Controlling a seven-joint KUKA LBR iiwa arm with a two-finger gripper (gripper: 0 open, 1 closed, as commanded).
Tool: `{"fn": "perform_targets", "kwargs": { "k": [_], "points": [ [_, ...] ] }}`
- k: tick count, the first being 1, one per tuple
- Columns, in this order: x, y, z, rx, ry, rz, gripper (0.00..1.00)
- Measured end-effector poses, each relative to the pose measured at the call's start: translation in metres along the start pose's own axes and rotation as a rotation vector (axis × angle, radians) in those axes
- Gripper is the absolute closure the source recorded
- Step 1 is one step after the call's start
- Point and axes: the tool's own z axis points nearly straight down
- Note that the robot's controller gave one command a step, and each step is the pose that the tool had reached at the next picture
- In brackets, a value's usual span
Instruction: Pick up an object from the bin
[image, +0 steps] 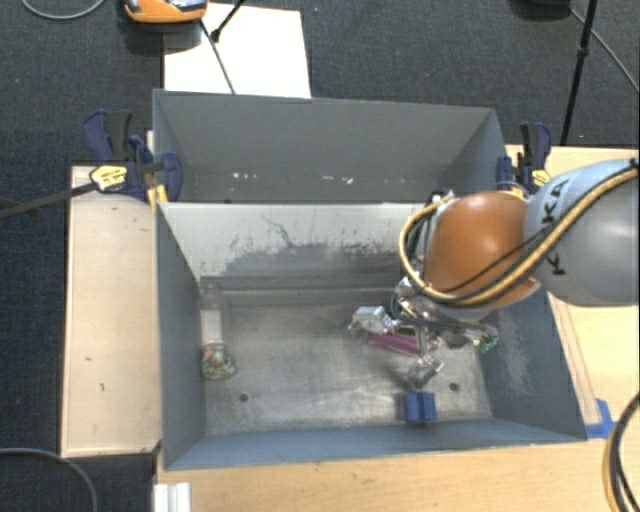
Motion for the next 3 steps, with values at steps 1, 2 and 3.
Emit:
{"fn": "perform_targets", "kwargs": {
  "k": [1,2,3],
  "points": [
    [0.044,-0.008,0.001,-0.001,0.003,-0.251,0.00],
    [0.044,-0.009,0.000,-0.001,0.004,-0.244,1.00],
    [0.035,0.004,-0.145,0.005,-0.005,-0.182,1.00]
  ]
}}
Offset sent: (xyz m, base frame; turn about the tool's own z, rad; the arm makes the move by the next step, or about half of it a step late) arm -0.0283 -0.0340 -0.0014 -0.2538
